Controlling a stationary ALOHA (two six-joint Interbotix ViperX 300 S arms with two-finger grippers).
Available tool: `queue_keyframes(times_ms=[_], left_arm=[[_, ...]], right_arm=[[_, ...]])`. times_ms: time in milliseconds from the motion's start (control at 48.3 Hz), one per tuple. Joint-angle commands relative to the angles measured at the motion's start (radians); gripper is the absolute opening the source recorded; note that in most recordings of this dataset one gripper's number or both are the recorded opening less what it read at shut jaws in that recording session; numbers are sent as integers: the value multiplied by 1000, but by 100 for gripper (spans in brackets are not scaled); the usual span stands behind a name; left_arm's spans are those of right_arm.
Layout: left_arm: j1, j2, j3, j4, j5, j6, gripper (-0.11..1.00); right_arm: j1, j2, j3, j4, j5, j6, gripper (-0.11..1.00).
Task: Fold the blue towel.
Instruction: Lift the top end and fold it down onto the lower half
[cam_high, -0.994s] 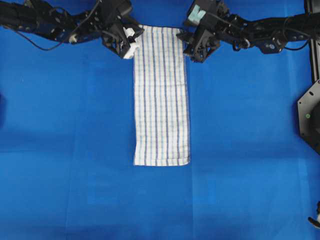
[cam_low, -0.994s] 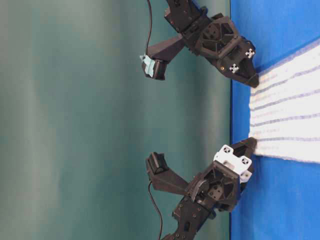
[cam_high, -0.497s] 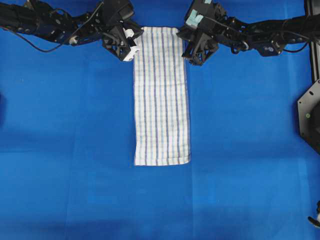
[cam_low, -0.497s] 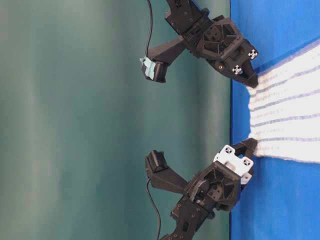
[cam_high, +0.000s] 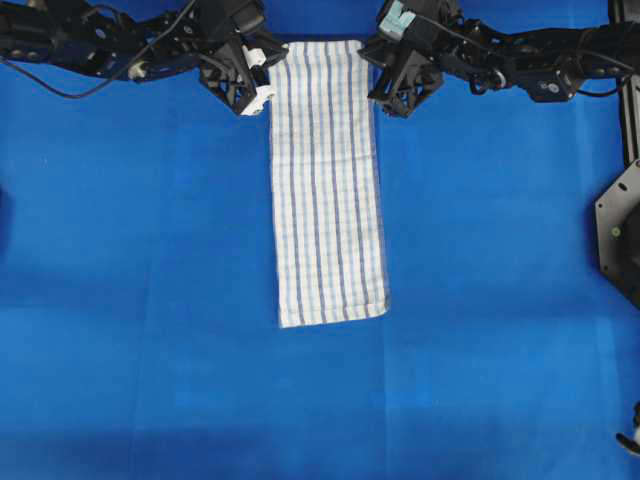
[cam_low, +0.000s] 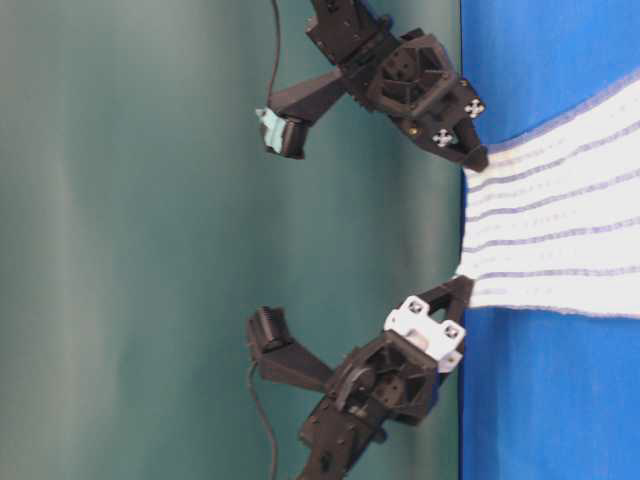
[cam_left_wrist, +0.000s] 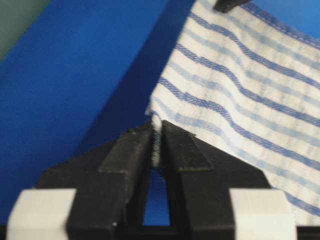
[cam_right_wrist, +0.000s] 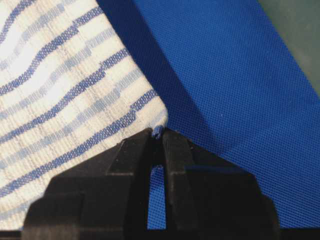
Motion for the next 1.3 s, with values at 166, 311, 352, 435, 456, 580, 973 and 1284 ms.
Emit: queue_keyframes(times_ms=[166, 311, 352, 435, 456, 580, 973, 1284], left_arm=[[-86, -158, 37, 2, 34, -2, 5], [-181, -225, 86, -8, 35, -11, 5], [-212, -241, 100, -8, 35, -18, 5], [-272, -267, 124, -9, 31, -49, 5], [-287, -273, 130, -9, 29, -60, 5], [-382, -285, 147, -9, 26, -121, 5], [-600, -245, 114, -8, 26, -212, 5], [-609, -183, 103, -9, 14, -212, 5]], right_arm=[[71, -167, 55, 6, 32, 14, 6], [153, -270, 123, 25, 48, 54, 6], [181, -295, 141, 28, 52, 64, 6], [235, -341, 179, 37, 61, 92, 6], [250, -348, 189, 40, 63, 100, 6], [334, -387, 235, 60, 66, 144, 6], [560, -379, 247, 78, 67, 198, 6], [583, -327, 219, 80, 91, 198, 6]])
